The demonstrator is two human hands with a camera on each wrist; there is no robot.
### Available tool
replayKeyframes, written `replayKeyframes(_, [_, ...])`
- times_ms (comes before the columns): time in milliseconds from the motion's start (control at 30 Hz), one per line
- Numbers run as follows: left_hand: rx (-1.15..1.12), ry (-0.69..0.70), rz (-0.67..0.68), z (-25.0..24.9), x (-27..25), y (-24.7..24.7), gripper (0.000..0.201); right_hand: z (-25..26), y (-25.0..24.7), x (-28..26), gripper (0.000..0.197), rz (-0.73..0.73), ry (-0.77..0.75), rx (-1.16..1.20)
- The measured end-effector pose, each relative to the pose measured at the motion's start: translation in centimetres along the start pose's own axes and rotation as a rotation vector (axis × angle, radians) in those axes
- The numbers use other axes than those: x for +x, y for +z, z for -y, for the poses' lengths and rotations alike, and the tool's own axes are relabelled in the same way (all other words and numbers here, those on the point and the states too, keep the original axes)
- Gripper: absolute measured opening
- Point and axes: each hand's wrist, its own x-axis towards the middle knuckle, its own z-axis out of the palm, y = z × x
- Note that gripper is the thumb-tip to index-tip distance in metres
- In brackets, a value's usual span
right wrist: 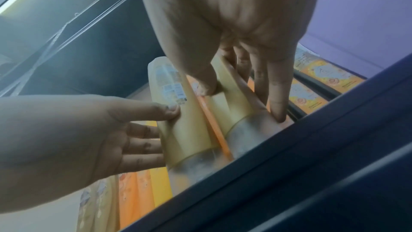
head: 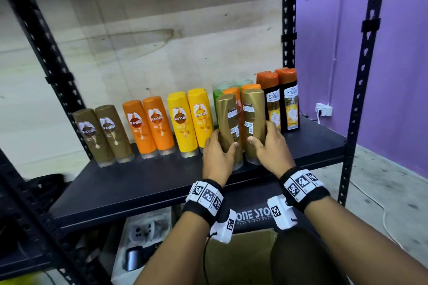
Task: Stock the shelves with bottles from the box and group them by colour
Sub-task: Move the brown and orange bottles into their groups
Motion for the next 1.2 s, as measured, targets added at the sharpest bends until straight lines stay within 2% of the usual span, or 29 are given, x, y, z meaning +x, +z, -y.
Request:
replayKeyframes(333, [0.051,-0.067,-0.11,3.0,-0.6,-4.4,0.051,3.3,3.8,-1.6,0.047,0.032,-0.128,0.047])
replayKeyframes(467, [0.077,-0.102,-0.129,4.1,-0.4,-5.8,0.051,4.4,5.1,-1.9,0.048,0.089,-0.126,0.068])
replayKeyframes(667, [0.112,-0.136,-0.117,5.4,0.5,-6.8,0.049,5.1,6.8,-1.8,0.049,0.085,-0.114,0.029])
replayKeyframes(933, [0.069,-0.198,-0.096,6.0,2.4,-6.7,0.053,6.0,8.4,-0.2,0.054,0.179,-0.047,-0.006])
replayKeyframes(1200, [0.051,-0.231,-0.091,6.4,3.3,-6.4,0.053,6.7,9.8,1.2,0.047,0.204,-0.024,-0.046])
